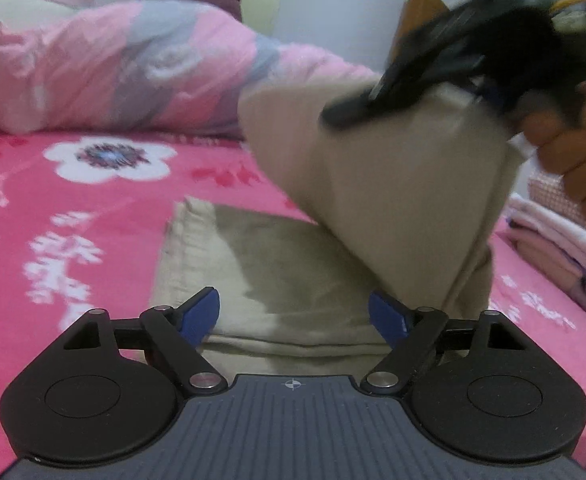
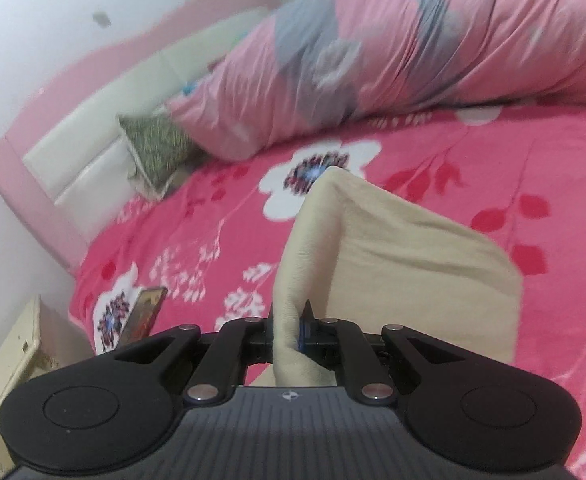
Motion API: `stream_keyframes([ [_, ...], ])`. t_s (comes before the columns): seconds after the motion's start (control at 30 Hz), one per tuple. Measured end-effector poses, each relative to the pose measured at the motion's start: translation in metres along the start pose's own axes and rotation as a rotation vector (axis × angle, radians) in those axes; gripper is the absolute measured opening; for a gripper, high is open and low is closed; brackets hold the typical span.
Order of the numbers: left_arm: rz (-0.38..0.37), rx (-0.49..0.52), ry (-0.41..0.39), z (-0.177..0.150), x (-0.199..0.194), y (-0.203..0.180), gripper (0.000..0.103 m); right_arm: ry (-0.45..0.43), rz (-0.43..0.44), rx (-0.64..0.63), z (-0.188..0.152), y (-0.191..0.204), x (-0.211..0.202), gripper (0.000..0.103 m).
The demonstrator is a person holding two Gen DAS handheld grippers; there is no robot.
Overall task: Fold clothes
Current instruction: 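Lift the held trouser end and fold it over the bundle with the right gripper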
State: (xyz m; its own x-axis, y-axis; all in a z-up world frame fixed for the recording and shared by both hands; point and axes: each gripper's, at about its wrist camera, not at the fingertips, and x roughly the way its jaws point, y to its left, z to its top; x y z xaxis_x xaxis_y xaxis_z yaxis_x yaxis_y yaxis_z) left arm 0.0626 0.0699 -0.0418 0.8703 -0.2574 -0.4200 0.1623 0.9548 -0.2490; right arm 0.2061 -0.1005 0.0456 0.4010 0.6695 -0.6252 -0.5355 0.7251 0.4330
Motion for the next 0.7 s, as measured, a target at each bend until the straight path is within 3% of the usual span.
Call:
stream_keyframes([
  [0.33, 0.043, -0.067, -0.065, -0.010, -0.036, 0.029, 0.083, 0.204, -0.050, -0.066, -0.014, 0.021, 0.075, 0.008],
  [0.43, 0.040, -0.072, -0.062, -0.012, -0.039, 0.033, 0.083, 0.246, -0.089, -0.090, -0.018, 0.032, 0.088, 0.016],
  [0.6, -0.018, -0.111, -0.057, -0.015, -0.044, 0.038, 0.083, 0.226, -0.078, -0.126, -0.015, 0.054, 0.089, 0.035],
  [0.7, -0.084, -0.148, -0.052, -0.017, -0.044, 0.040, 0.083, 0.193, -0.023, -0.124, -0.009, 0.065, 0.083, 0.035],
])
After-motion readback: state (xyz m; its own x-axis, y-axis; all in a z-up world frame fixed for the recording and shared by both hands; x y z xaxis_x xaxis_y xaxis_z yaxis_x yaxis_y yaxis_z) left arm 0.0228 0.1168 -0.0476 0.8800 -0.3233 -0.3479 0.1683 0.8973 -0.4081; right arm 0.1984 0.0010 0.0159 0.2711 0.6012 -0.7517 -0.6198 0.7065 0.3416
